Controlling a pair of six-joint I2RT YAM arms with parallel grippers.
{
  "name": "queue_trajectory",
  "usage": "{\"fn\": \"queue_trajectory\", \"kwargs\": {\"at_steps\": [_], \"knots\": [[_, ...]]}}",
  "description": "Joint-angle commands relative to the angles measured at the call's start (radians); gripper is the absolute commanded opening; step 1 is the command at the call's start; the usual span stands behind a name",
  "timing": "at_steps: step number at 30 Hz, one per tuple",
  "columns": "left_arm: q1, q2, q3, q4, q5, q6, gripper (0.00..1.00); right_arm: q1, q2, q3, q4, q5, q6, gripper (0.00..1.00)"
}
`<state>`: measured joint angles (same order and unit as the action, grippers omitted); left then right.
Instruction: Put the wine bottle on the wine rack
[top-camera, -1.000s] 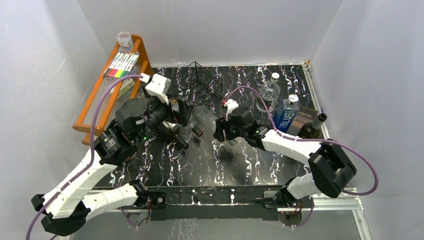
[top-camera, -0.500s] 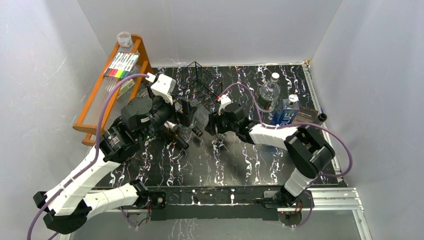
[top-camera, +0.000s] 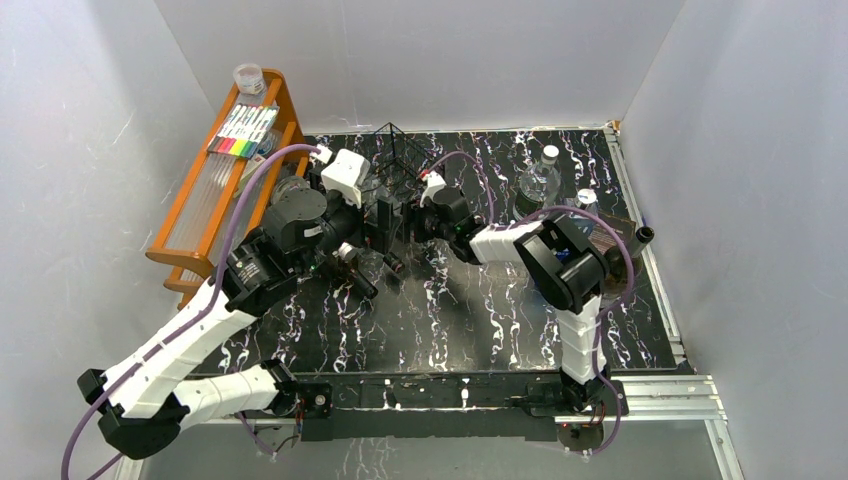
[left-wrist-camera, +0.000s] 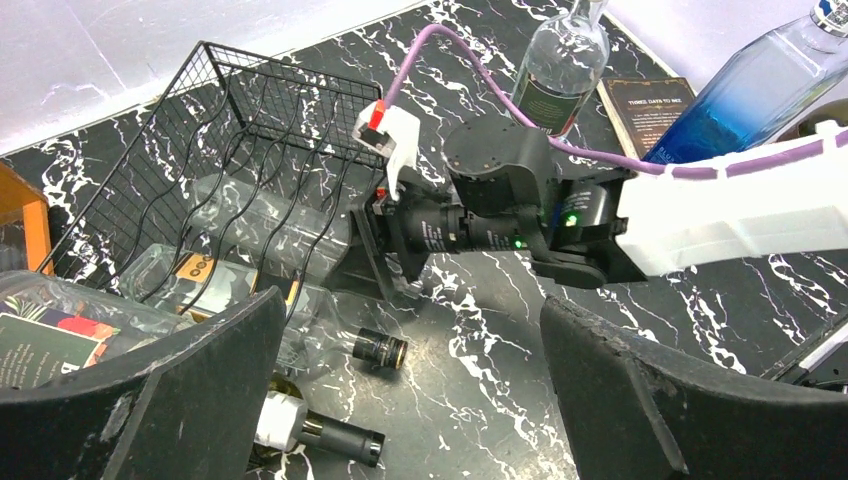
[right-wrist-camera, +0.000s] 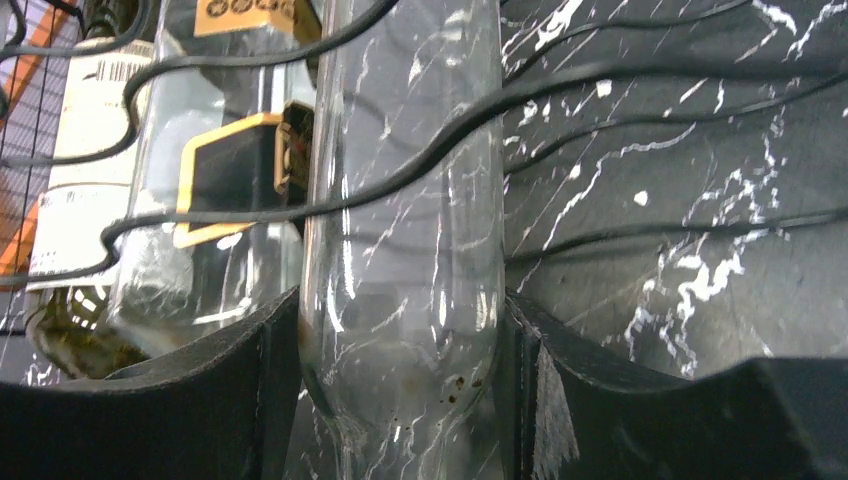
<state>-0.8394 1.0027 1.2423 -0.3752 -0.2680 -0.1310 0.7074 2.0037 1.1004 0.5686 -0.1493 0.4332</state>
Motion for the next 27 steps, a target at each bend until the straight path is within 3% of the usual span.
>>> {"fn": "queue_trajectory", "kwargs": {"at_steps": [1, 4, 13, 22, 27], "knots": [[0.005, -0.008, 0.021, 0.018, -0.010, 0.010, 0.98, -0.021, 0.033, 0.120, 0.171, -0.042, 0.026, 0.00], [0.005, 0.000, 0.021, 0.018, -0.012, 0.019, 0.98, -0.025, 0.059, 0.148, 0.161, -0.052, 0.021, 0.03], [0.005, -0.002, 0.015, 0.018, -0.023, 0.036, 0.98, -0.027, 0.120, 0.195, 0.167, -0.116, 0.052, 0.30], [0.006, -0.012, 0.004, 0.018, -0.027, 0.039, 0.98, -0.026, 0.120, 0.188, 0.142, -0.096, 0.072, 0.72], [0.005, -0.015, 0.006, 0.015, -0.026, 0.044, 0.98, -0.026, 0.102, 0.176, 0.137, -0.096, 0.071, 0.81]]}}
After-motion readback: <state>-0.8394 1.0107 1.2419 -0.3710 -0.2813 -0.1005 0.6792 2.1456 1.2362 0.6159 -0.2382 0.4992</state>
